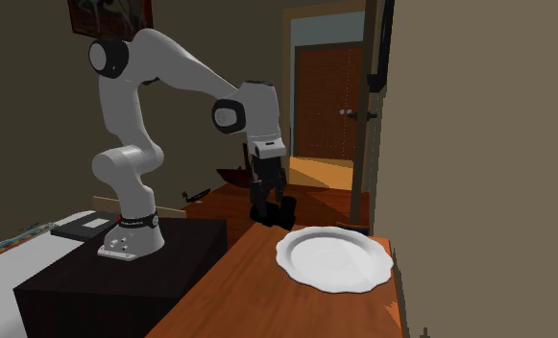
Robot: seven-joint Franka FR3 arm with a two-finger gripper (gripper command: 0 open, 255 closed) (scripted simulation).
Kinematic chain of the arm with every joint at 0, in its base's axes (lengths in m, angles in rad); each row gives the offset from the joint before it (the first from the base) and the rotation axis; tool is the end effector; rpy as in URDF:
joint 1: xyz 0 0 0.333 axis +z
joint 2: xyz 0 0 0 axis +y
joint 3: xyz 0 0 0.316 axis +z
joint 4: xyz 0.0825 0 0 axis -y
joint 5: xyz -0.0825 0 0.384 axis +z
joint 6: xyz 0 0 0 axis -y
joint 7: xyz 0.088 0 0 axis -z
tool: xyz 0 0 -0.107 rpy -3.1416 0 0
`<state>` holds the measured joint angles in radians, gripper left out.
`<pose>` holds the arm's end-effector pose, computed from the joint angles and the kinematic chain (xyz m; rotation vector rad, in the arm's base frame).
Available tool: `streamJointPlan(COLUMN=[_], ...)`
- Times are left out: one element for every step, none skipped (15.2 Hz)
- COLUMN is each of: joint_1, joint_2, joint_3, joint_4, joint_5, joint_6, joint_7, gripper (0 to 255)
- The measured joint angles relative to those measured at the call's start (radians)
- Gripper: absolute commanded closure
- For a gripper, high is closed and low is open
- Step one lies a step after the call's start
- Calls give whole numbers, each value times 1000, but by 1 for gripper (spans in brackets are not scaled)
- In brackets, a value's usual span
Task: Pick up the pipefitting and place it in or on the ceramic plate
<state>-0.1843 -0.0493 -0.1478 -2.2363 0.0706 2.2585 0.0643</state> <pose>0.4953 -0.1692 0.3974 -3.0117 0.6725 -0.1214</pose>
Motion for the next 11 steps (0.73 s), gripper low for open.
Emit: streamJointPlan(joint_1=[0, 0, 0, 0, 0, 0, 0, 0, 0, 0, 0], joint_2=[0, 0, 1, 1, 1, 0, 0, 0, 1, 1, 1], joint_3=[0, 0, 0, 0, 0, 0, 0, 0, 0, 0, 0], joint_4=[-1, -1, -1, -1, -1, -1, -1, 0, 0, 0, 0], joint_5=[0, 0, 0, 0, 0, 1, 0, 0, 0, 0, 0], joint_6=[1, 2, 2, 2, 2, 2, 2, 2, 2, 2, 2], joint_7=[0, -1, -1, -1, -1, -1, -1, -1, -1, -1, -1], gripper=[0, 0, 0, 0, 255, 255, 255, 255, 255, 255, 255])
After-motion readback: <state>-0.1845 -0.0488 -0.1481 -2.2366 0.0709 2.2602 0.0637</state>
